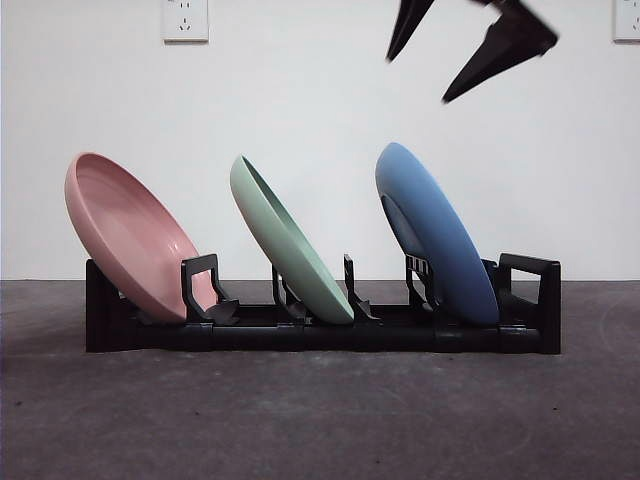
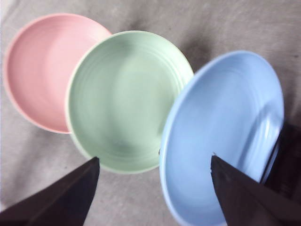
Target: Place the plate
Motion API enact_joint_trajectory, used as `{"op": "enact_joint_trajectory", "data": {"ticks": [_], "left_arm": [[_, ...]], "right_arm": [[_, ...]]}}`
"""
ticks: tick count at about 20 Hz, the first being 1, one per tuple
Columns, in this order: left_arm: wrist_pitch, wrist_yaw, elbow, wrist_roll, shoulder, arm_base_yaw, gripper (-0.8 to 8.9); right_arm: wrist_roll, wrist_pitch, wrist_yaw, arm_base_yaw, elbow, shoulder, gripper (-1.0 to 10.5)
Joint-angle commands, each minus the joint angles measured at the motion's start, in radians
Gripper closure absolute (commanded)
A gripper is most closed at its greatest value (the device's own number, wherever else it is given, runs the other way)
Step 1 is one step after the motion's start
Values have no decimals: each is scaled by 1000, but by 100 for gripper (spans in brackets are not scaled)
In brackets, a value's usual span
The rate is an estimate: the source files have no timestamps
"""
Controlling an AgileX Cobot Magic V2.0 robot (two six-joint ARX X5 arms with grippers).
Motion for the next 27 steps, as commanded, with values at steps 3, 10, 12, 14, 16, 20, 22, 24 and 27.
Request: {"op": "enact_joint_trajectory", "data": {"ticks": [3,10,12,14,16,20,22,24,27], "left_arm": [[21,3,21,-3,5,-2,496],[31,3,21,-2,5,-2,496],[31,3,21,-2,5,-2,496],[31,3,21,-2,5,-2,496],[31,3,21,-2,5,-2,496],[31,3,21,-2,5,-2,496],[31,3,21,-2,5,-2,496],[31,2,21,2,5,-2,496],[31,3,21,2,5,-2,496]], "right_arm": [[-2,7,44,40,52,105,600],[-22,7,103,68,52,175,706],[-24,7,108,74,52,183,746],[-26,7,108,81,52,185,783],[-26,11,108,84,52,185,846],[-26,9,105,83,52,185,930],[-25,2,103,83,52,183,930],[-24,-1,68,83,52,178,930],[-16,-6,-10,83,60,163,930]]}}
